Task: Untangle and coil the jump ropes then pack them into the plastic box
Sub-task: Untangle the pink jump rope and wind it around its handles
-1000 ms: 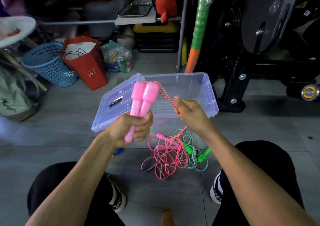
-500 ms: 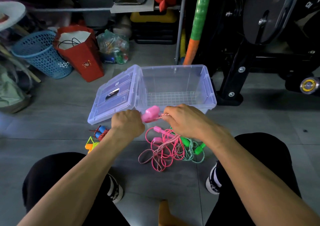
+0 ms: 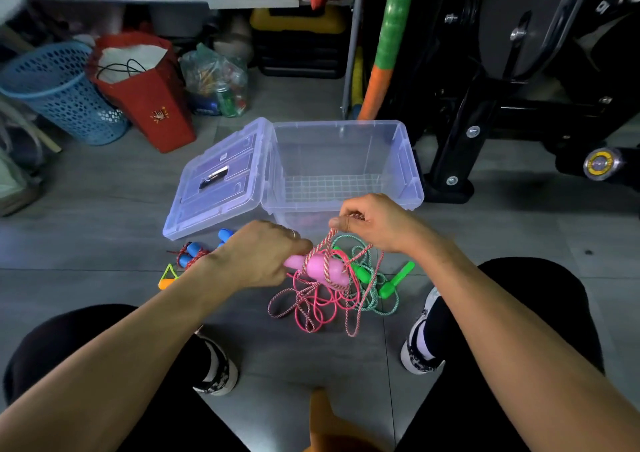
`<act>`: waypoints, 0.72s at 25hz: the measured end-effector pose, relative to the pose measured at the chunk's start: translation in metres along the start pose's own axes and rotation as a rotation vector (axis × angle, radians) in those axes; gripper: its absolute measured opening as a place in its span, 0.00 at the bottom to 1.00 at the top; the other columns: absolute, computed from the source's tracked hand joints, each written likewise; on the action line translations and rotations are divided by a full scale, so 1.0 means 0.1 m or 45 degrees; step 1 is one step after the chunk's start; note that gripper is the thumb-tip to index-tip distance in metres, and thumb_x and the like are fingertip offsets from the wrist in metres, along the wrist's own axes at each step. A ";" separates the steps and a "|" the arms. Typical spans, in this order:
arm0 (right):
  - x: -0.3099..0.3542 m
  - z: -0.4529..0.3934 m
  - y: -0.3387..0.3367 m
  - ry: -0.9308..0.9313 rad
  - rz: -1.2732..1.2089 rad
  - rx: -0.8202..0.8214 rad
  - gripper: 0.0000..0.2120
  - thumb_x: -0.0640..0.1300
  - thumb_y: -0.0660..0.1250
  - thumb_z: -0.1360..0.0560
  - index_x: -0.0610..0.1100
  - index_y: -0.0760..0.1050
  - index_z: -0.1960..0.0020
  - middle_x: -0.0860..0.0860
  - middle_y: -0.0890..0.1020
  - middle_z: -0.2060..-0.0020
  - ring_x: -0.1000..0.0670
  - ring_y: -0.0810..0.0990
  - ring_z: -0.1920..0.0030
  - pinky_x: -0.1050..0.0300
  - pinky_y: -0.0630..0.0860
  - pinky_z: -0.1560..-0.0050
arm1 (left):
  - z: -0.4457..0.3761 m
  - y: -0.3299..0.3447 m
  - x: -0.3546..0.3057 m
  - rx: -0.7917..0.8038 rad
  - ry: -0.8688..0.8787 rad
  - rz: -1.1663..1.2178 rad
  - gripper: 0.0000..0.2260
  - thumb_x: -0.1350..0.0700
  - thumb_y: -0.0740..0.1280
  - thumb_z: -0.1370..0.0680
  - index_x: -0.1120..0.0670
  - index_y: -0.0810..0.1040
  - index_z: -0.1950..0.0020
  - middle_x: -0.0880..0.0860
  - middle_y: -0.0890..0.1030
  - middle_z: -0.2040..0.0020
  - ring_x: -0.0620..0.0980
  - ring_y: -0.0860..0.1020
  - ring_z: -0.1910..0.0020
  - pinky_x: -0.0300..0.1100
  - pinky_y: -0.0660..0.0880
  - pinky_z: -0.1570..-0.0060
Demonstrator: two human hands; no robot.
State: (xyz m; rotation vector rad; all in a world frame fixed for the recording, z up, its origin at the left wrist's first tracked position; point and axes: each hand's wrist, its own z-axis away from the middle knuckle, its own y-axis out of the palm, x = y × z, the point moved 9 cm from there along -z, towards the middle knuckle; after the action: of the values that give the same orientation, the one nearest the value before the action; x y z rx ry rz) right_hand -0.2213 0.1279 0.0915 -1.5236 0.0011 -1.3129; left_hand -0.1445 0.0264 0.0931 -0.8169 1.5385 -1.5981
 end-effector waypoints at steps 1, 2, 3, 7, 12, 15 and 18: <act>-0.01 0.02 0.02 0.001 -0.088 -0.014 0.14 0.55 0.66 0.23 0.50 0.75 0.64 0.53 0.73 0.72 0.54 0.68 0.71 0.59 0.64 0.68 | 0.05 -0.08 0.01 -0.125 -0.013 0.117 0.09 0.58 0.63 0.37 0.51 0.74 0.58 0.48 0.77 0.66 0.55 0.77 0.66 0.39 0.63 0.66; -0.02 0.04 0.04 0.005 -0.195 -0.031 0.15 0.55 0.64 0.22 0.50 0.74 0.65 0.52 0.71 0.73 0.55 0.67 0.72 0.59 0.63 0.69 | 0.12 -0.13 0.12 -0.221 -0.155 0.336 0.06 0.58 0.63 0.37 0.53 0.74 0.61 0.49 0.76 0.69 0.57 0.77 0.68 0.39 0.63 0.68; -0.04 0.06 0.06 0.020 -0.296 -0.047 0.16 0.54 0.62 0.21 0.50 0.74 0.66 0.52 0.69 0.74 0.55 0.66 0.73 0.59 0.62 0.70 | 0.19 -0.15 0.29 -0.302 -0.357 0.604 0.03 0.57 0.64 0.33 0.55 0.75 0.62 0.50 0.76 0.70 0.57 0.76 0.68 0.40 0.64 0.68; -0.07 0.14 0.19 0.082 -0.373 -0.056 0.19 0.50 0.59 0.18 0.48 0.73 0.66 0.56 0.70 0.75 0.59 0.65 0.75 0.61 0.64 0.69 | 0.33 0.07 0.61 -0.396 -0.928 1.350 0.14 0.51 0.69 0.25 0.61 0.74 0.61 0.50 0.71 0.69 0.49 0.68 0.68 0.43 0.67 0.65; 0.20 0.24 0.25 0.009 -0.174 0.042 0.17 0.49 0.61 0.19 0.46 0.72 0.65 0.59 0.72 0.78 0.59 0.67 0.76 0.66 0.61 0.71 | 0.39 0.40 0.81 -0.019 -1.332 1.053 0.04 0.56 0.65 0.25 0.54 0.75 0.59 0.53 0.77 0.65 0.54 0.75 0.64 0.42 0.70 0.63; 0.27 0.23 0.17 -0.033 -0.101 0.044 0.11 0.48 0.64 0.21 0.45 0.77 0.61 0.55 0.77 0.72 0.59 0.70 0.72 0.59 0.67 0.68 | 0.32 0.39 0.70 0.371 -1.194 0.389 0.11 0.51 0.64 0.25 0.50 0.76 0.43 0.53 0.80 0.46 0.57 0.78 0.46 0.45 0.71 0.50; 0.27 0.18 0.00 -0.046 -0.105 0.019 0.08 0.49 0.68 0.24 0.45 0.81 0.57 0.52 0.83 0.64 0.55 0.79 0.63 0.54 0.76 0.58 | 0.04 0.31 0.42 0.470 -0.827 -0.107 0.12 0.54 0.63 0.23 0.49 0.73 0.39 0.51 0.79 0.41 0.54 0.78 0.41 0.43 0.71 0.48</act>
State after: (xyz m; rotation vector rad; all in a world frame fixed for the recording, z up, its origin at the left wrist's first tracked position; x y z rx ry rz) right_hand -0.1978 0.1238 0.1136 -1.5484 -0.0947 -1.3473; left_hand -0.1592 -0.0115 0.0601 -1.0590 0.7355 -1.4153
